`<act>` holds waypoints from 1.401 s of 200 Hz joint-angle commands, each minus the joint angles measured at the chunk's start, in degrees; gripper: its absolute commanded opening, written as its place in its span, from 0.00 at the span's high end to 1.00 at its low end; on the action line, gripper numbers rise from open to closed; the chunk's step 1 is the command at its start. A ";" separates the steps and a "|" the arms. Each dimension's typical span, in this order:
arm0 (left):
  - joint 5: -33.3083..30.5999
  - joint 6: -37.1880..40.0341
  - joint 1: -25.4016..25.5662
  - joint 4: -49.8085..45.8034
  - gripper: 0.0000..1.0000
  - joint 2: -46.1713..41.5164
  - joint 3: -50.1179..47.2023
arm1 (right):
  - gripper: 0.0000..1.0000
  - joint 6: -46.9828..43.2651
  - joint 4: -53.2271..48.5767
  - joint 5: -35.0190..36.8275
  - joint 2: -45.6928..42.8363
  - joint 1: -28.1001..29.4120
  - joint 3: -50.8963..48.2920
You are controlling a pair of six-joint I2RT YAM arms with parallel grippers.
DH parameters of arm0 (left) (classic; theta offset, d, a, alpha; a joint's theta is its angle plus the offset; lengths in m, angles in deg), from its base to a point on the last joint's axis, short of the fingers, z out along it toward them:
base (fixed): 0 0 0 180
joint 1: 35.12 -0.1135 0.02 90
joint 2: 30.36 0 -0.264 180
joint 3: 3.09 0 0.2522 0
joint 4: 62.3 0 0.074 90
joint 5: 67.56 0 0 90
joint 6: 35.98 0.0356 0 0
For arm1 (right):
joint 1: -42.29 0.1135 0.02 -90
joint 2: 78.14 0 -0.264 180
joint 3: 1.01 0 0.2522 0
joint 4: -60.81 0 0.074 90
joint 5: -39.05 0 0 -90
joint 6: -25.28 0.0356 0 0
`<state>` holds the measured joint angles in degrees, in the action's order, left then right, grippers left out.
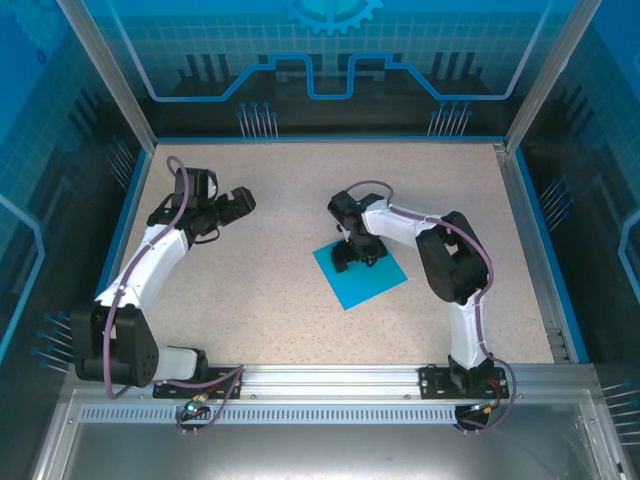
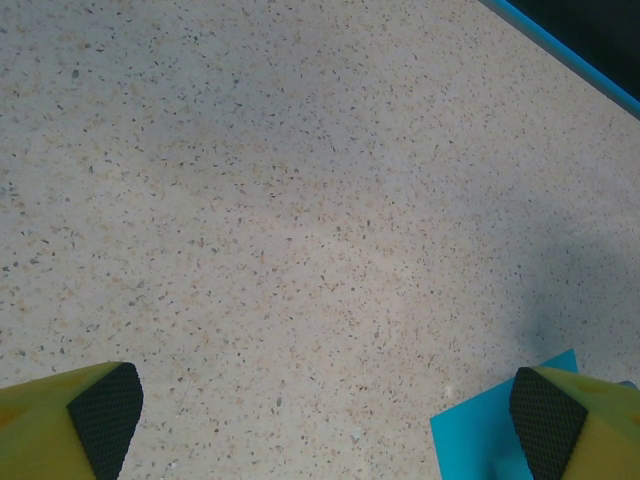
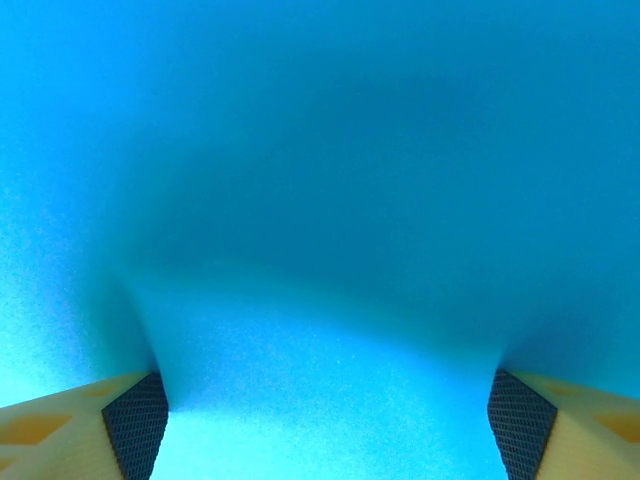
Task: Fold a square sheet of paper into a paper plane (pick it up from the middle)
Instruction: Fold the square sheet of paper in half at the center of the table.
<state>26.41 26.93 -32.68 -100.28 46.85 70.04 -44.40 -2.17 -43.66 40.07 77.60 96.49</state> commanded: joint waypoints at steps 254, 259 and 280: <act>12.79 -8.66 10.87 12.17 0.05 -2.85 -15.34 | 0.78 14.94 29.97 -41.55 -17.13 -3.85 -15.64; 13.10 -9.17 11.37 13.30 0.05 -2.65 -15.89 | 0.78 15.26 30.54 -42.04 -17.22 -4.29 -16.22; 14.60 -11.23 13.02 17.12 0.07 -0.98 -16.67 | 0.78 15.36 30.71 -41.84 -16.06 -5.92 -18.08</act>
<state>37.18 19.56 -21.31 -90.65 45.65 54.37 -31.46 25.05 -80.05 23.11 74.00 81.24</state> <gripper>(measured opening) 0.946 0.221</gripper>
